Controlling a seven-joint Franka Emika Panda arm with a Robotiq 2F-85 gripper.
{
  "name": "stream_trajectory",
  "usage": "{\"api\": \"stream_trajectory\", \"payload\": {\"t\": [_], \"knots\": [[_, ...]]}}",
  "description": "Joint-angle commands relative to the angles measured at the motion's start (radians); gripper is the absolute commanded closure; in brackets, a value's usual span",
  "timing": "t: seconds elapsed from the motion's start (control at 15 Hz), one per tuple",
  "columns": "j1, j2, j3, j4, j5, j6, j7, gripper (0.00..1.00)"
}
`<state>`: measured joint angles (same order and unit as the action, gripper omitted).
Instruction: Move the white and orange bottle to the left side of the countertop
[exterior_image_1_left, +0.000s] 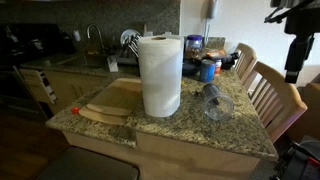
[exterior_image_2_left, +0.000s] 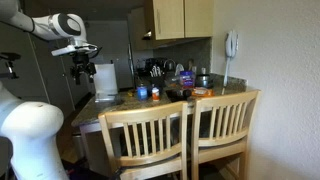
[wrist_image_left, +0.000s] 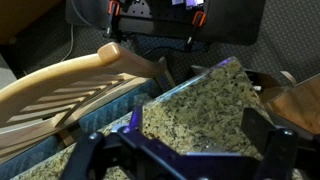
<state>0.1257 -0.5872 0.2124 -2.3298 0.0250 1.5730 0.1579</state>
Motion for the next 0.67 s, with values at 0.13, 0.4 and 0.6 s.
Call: {"api": "stream_trajectory", "payload": {"t": [0.13,0.4,0.6], "knots": [[0.007,0.002,-0.005,0.002,-0.003,-0.002,0.003,0.0],[0.01,-0.005,0.0,0.003,0.028,0.0,0.032,0.0],[-0.024,0.071,0.024,0.083,0.091,0.11,0.21,0.0]]}}
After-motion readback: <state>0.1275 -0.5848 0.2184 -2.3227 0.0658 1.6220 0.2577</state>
